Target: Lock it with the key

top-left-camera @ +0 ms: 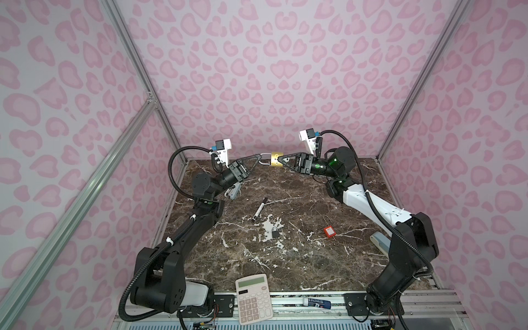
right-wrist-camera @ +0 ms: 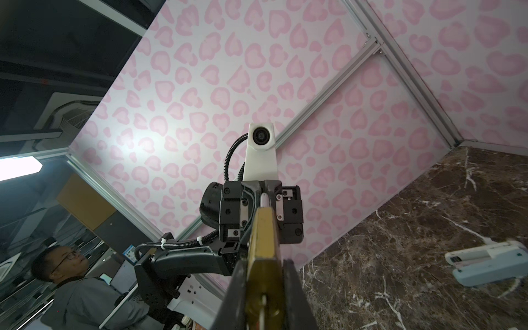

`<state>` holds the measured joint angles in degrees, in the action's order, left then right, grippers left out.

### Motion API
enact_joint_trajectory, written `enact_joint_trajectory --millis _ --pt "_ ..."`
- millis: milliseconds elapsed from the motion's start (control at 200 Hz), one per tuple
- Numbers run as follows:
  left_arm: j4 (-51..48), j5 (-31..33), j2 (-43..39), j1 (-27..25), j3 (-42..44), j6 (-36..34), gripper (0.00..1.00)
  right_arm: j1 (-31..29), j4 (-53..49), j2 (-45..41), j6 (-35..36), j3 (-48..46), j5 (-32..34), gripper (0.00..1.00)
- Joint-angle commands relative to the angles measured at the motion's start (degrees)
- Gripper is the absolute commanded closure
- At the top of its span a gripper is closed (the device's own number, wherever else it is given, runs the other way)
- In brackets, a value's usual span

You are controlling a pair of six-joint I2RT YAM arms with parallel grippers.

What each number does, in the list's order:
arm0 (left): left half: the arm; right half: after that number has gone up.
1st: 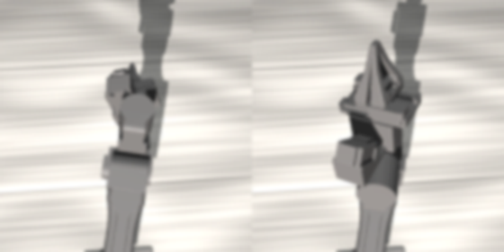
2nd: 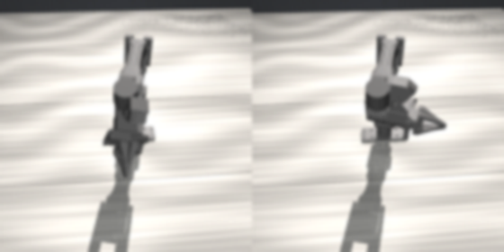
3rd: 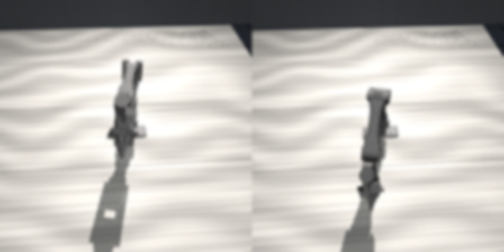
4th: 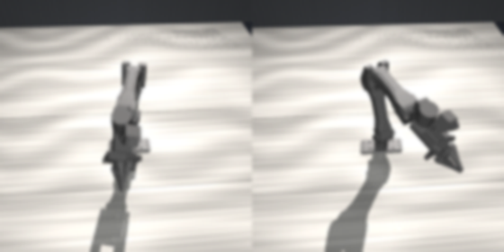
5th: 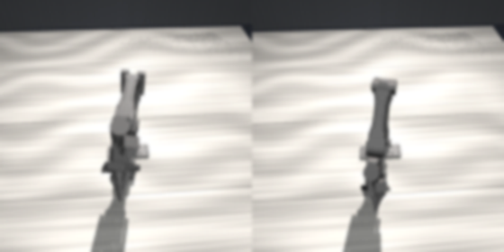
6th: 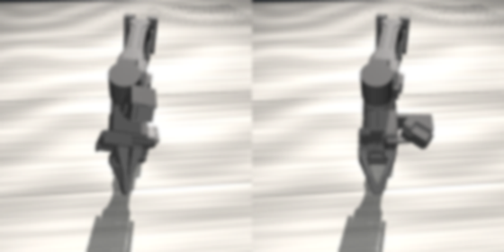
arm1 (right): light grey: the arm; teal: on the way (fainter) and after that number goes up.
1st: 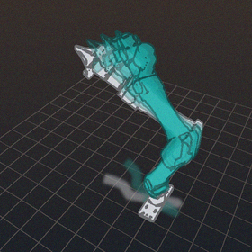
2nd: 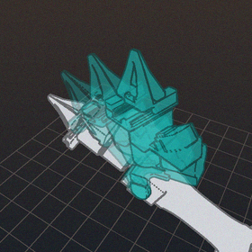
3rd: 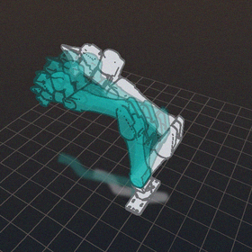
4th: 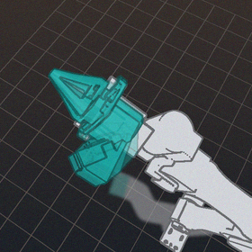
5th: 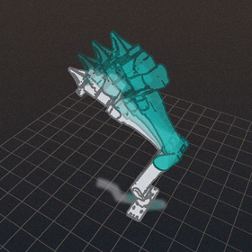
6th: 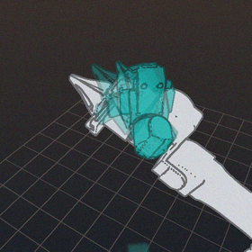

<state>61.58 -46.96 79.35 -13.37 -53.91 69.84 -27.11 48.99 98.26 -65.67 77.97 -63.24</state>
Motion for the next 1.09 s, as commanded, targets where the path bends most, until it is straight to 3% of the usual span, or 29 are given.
enact_joint_trajectory --millis 0,140,390,465,600,690,870,1090 --pt "1.2 -2.7 -0.6 -0.5 -0.9 -0.8 0.96 -0.4 13.9 1.1 -6.5 -0.2 -1.1 1.0" --pt "1.4 -2.0 -0.3 -1.9 -0.8 -0.8 0.96 -0.9 12.4 1.3 -3.2 0.2 0.6 1.0" --pt "2.3 -1.2 0.2 -2.7 -1.1 -0.1 0.96 -2.2 -7.7 -3.3 16.4 -0.5 4.2 1.0" --pt "2.3 -1.5 0.6 -3.2 -1.6 -0.3 0.96 -2.7 -5.7 -3.2 14.9 -0.7 4.1 1.0" --pt "1.7 -3.3 1.7 -3.9 -2.9 -1.1 0.96 -2.8 1.7 -0.4 4.5 1.4 0.9 1.0" --pt "1.6 -4.1 2.1 -3.9 -3.8 -1.0 0.96 -2.8 3.9 -0.2 1.8 1.6 0.5 1.0" --pt "1.8 -4.3 2.8 -4.7 -4.5 -1.3 0.96 -3.8 1.3 0.2 3.7 3.0 0.9 1.0" --pt "1.6 -4.1 2.0 -5.2 -3.1 -1.9 0.96 -3.2 -13.0 -1.9 14.8 4.9 -0.2 1.0"
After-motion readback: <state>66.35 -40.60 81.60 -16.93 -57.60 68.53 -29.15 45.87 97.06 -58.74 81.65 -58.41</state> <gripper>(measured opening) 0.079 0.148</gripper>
